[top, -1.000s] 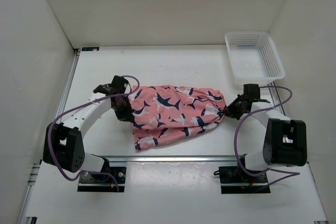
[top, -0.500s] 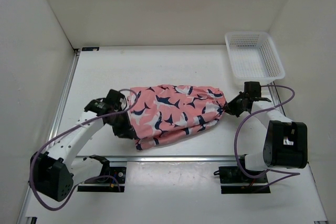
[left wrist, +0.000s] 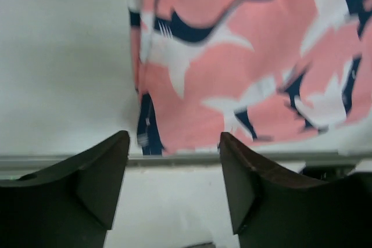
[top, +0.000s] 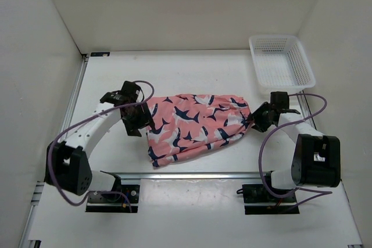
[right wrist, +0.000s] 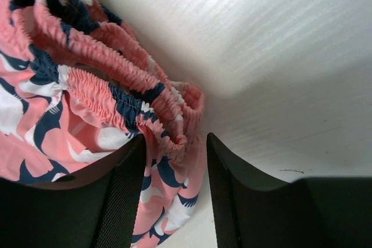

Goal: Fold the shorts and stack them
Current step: Fold the shorts

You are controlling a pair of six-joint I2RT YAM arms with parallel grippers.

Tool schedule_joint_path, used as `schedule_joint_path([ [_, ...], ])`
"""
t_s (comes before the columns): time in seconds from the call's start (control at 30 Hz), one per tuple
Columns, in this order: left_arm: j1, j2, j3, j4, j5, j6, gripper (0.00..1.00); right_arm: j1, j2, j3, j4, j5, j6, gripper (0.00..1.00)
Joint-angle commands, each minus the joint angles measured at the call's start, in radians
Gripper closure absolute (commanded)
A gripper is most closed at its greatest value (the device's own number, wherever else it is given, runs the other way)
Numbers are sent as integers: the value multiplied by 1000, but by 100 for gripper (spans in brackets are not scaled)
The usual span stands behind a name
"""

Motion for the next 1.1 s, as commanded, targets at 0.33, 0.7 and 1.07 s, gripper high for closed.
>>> schedule_joint_path([
  [0.33, 90, 265, -18, 187, -24, 33, 80, -3, 89, 14, 38, 47, -87, 100],
  [0.7, 71, 437, 34, 216, 9, 44, 89, 224, -106, 208, -120, 245, -173, 100],
  [1.07, 71, 455, 44, 216, 9, 44, 89, 986, 52, 621, -172, 383, -582, 100],
])
